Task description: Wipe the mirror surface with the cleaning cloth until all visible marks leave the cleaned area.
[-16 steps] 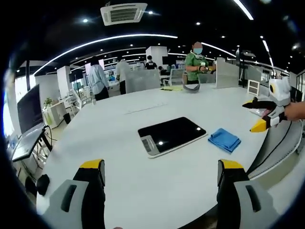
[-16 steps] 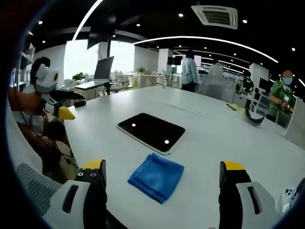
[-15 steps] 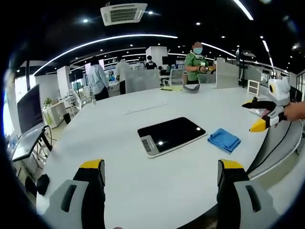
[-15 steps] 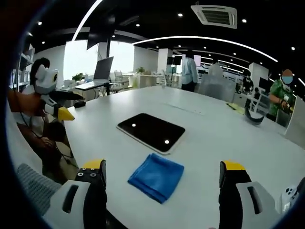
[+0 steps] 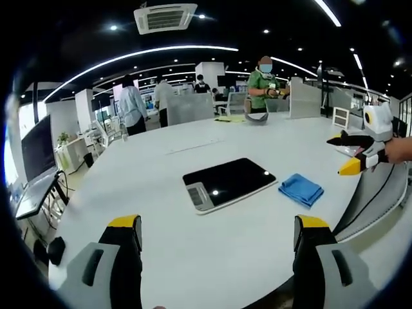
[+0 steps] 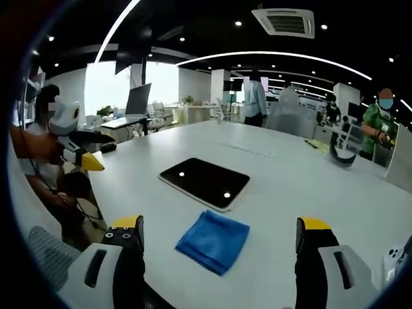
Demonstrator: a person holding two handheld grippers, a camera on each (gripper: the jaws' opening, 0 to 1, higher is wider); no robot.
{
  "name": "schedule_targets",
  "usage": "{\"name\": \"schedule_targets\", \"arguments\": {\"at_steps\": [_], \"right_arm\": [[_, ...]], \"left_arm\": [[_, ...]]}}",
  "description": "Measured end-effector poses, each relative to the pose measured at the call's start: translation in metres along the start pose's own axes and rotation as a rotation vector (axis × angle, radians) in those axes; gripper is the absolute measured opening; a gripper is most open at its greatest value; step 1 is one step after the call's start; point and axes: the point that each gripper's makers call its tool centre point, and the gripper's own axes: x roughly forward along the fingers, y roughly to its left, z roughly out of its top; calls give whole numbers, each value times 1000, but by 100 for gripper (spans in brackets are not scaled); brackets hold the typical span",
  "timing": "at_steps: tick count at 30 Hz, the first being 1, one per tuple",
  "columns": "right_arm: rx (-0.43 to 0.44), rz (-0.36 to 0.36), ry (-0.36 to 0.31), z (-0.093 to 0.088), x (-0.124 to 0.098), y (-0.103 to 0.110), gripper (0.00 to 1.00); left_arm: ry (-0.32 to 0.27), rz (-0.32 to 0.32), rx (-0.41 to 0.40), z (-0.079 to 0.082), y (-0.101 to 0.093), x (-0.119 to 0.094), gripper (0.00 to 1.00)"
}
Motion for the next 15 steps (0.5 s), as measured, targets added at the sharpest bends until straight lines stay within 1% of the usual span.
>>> {"name": "schedule_targets", "arguments": {"at_steps": [6, 9, 15], "right_arm": [[4, 8, -4, -3, -2, 2, 98], [11, 13, 5, -7, -2, 5, 98], [15, 22, 14, -9, -2, 8, 98]], "left_arm": [[-3, -1, -1, 1, 1, 2, 99], [-5, 0, -11, 1, 1, 0, 99], [6, 1, -19, -5, 0, -4, 99]]}}
